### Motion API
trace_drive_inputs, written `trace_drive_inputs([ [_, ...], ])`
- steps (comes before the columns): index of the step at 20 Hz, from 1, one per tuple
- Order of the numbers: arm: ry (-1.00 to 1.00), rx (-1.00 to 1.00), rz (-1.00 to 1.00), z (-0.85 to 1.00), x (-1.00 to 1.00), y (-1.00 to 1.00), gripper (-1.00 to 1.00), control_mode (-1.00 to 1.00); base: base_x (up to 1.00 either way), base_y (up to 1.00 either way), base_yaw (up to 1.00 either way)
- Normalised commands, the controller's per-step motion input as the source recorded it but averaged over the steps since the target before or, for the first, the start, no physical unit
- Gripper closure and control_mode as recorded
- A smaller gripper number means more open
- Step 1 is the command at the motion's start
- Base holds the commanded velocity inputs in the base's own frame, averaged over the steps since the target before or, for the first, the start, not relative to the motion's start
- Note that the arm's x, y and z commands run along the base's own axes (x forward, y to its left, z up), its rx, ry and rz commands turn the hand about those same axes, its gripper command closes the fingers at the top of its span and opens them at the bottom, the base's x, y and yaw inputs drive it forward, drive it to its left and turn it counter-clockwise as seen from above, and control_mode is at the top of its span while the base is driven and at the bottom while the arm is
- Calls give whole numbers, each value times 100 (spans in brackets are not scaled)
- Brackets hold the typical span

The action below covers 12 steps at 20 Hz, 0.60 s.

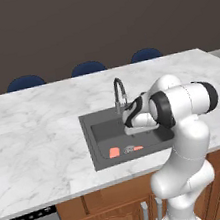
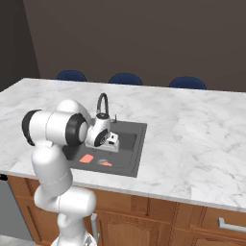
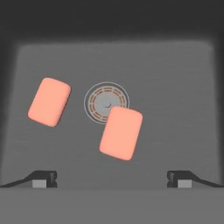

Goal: Pick up the bar soap and bar soap from the sink, and place them back in the cabinet, and close the cabinet doors.

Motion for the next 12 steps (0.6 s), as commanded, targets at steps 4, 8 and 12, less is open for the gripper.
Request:
trace_drive_inputs([
  [4,0,0,0,-17,12,0,-100,-100,0,0,0],
  [8,0,0,0,-12,13,0,-100,-100,0,0,0],
  [12,1,0,0,-9,19,0,-100,-100,0,0,0],
])
